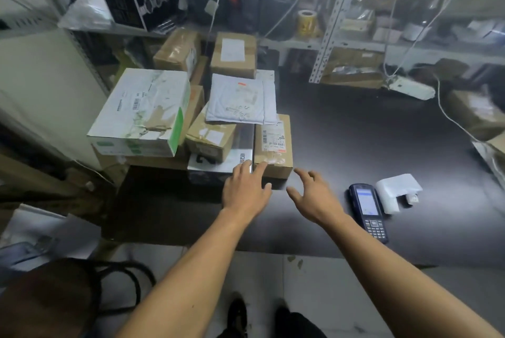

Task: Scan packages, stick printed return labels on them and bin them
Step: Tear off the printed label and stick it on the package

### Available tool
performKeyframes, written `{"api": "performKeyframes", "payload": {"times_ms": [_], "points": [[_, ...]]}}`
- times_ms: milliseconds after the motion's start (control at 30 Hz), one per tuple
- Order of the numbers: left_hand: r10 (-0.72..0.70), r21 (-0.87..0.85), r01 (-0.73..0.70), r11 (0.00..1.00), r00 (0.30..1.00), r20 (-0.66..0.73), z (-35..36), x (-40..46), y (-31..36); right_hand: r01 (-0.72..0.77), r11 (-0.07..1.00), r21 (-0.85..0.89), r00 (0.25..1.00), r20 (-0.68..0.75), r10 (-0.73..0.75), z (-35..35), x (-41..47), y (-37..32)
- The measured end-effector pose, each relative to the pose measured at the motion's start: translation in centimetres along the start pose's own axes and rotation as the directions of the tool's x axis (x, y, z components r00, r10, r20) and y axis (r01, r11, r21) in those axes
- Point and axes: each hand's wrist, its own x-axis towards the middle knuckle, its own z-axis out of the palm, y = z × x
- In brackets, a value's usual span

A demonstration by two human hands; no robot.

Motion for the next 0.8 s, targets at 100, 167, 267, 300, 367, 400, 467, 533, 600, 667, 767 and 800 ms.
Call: {"api": "performKeyframes", "payload": {"times_ms": [100,167,267,300,367,400,467,533,600,667,767,800], "points": [[-0.007,0.009,0.007,1.000,1.000,-0.020,0.5,1.6,0.1,-0.013,0.999,0.031,1.000,0.021,0.012,0.1,2.4,0.3],[-0.027,0.006,0.027,1.000,0.999,-0.024,0.9,2.5,0.1,-0.014,0.998,0.057,0.999,0.039,0.012,0.3,4.2,0.4],[-0.064,0.014,0.065,0.998,0.998,-0.023,1.5,3.5,0.3,0.014,0.996,0.084,0.998,0.063,-0.019,1.0,6.8,0.2],[-0.079,0.019,0.080,0.997,0.997,-0.021,1.6,3.8,0.4,0.024,0.995,0.093,0.997,0.072,-0.031,1.3,7.7,0.1],[-0.104,0.029,0.104,0.994,0.995,-0.012,1.9,4.4,0.5,0.033,0.993,0.117,0.994,0.097,-0.044,1.9,9.4,-0.3],[-0.113,0.034,0.113,0.993,0.994,-0.006,2.1,4.6,0.6,0.033,0.990,0.138,0.993,0.111,-0.049,2.1,10.1,-0.3],[-0.124,0.043,0.124,0.991,0.992,0.001,2.4,5.1,0.8,0.028,0.982,0.187,0.989,0.135,-0.054,2.6,11.1,-0.3],[-0.127,0.053,0.127,0.990,0.992,0.004,2.7,5.5,0.9,0.028,0.977,0.214,0.989,0.139,-0.059,2.9,11.5,-0.1],[-0.126,0.056,0.125,0.991,0.992,0.013,2.9,5.7,1.0,0.035,0.974,0.225,0.991,0.115,-0.062,3.2,11.2,0.2],[-0.121,0.036,0.121,0.992,0.993,0.014,3.1,5.9,1.3,0.044,0.975,0.220,0.994,0.085,-0.065,3.4,10.6,0.5],[-0.111,-0.028,0.111,0.993,0.994,-0.021,3.5,5.8,2.0,0.042,0.985,0.170,0.996,0.073,-0.055,3.4,9.5,1.2],[-0.096,-0.042,0.095,0.995,0.995,-0.033,3.6,5.7,2.3,0.045,0.988,0.150,0.996,0.075,-0.056,3.4,8.9,1.5]]}}
